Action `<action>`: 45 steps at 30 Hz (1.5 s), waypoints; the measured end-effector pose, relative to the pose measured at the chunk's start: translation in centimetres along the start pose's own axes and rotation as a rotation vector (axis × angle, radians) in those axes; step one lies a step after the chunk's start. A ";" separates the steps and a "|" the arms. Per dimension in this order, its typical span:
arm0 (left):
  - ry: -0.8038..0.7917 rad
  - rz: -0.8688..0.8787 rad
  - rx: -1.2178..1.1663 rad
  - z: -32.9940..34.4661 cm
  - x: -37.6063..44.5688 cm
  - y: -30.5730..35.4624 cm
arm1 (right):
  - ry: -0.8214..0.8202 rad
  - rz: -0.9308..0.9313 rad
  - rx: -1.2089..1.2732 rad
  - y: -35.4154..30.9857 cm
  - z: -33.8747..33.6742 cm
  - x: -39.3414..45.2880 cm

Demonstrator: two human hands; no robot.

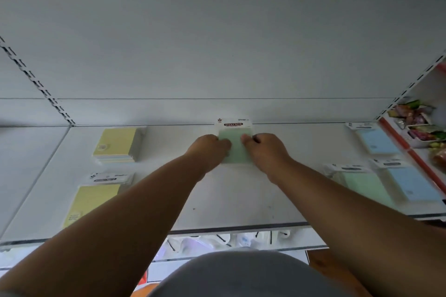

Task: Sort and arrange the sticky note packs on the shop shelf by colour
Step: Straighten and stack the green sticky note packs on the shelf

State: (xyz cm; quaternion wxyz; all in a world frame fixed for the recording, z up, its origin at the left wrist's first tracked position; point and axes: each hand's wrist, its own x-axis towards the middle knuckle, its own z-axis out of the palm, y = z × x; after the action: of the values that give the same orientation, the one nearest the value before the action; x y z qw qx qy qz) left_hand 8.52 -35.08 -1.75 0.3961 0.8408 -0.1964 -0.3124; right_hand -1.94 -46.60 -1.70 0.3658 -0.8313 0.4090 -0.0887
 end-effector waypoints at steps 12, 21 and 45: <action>-0.077 0.096 0.597 -1.8 -0.5 -1.4 | -0.234 -0.137 -0.398 2.4 -2.2 0.1; -0.038 0.306 0.865 0.4 0.8 -1.6 | -0.350 -0.320 -0.536 2.5 -1.9 1.6; 0.029 0.323 0.800 1.1 -0.5 -2.0 | -0.178 -0.431 -0.473 4.0 -2.5 0.6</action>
State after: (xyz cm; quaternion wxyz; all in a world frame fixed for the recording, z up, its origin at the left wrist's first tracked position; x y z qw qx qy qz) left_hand 7.54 -34.18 -3.67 0.0856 0.8910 -0.4253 -0.1337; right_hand -5.11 -50.02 -2.70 0.1699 -0.9650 0.1995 0.0066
